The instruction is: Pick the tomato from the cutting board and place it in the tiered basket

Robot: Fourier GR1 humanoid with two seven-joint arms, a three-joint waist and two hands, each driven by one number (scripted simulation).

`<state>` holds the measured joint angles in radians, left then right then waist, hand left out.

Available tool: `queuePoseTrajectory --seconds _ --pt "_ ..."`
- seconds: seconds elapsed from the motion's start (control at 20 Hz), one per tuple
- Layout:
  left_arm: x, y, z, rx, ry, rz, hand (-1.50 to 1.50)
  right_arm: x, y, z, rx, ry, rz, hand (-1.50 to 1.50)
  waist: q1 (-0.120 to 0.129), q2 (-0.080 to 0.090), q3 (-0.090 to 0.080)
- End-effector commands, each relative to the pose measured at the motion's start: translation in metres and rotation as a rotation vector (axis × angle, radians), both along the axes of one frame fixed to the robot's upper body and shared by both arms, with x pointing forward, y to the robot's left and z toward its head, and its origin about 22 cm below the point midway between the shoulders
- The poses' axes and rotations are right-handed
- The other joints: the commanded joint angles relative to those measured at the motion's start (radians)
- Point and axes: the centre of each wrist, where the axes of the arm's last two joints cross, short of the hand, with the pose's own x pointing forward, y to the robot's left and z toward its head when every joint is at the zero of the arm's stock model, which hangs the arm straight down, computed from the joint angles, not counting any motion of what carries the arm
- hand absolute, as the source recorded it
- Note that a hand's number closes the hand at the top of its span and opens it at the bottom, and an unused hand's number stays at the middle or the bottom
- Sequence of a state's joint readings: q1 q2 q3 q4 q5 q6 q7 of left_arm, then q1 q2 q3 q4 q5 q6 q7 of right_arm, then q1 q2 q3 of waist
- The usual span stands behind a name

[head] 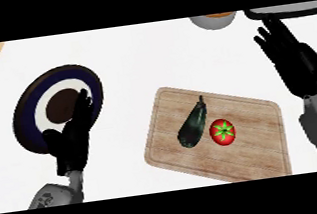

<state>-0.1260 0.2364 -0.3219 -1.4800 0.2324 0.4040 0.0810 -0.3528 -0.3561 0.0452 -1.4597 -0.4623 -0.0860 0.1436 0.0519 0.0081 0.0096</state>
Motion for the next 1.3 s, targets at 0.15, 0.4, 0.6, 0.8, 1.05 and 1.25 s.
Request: queuePoseTrajectory --seconds 0.15,0.4,0.6,0.8,1.05,1.25 --pt "0.009 0.028 0.021 0.121 -0.148 0.071 0.00 -0.031 -0.033 0.008 0.130 -0.290 -0.225 1.50 -0.094 -0.023 -0.008" --pt "-0.006 0.011 0.009 0.142 -0.191 0.011 0.00 -0.081 -0.044 -0.056 0.260 -0.134 -0.576 -1.50 -0.100 -0.018 -0.009" --pt "0.001 0.009 0.025 0.149 -0.203 0.013 0.00 -0.107 -0.010 -0.074 0.552 -0.280 -0.203 -1.50 -0.082 -0.017 -0.007" --pt "0.007 0.010 0.019 0.156 -0.204 0.022 0.00 -0.172 -0.036 -0.061 0.353 -0.349 -0.115 -1.50 -0.087 -0.015 -0.010" --pt "0.004 0.012 0.020 0.140 -0.194 0.017 0.00 -0.192 -0.073 -0.023 -0.136 -0.276 -0.093 -1.50 -0.093 -0.015 -0.014" --pt "0.007 0.012 0.022 0.159 -0.215 0.012 0.00 -0.197 -0.085 0.028 -0.557 -0.192 -0.005 -1.50 -0.100 -0.013 -0.020"
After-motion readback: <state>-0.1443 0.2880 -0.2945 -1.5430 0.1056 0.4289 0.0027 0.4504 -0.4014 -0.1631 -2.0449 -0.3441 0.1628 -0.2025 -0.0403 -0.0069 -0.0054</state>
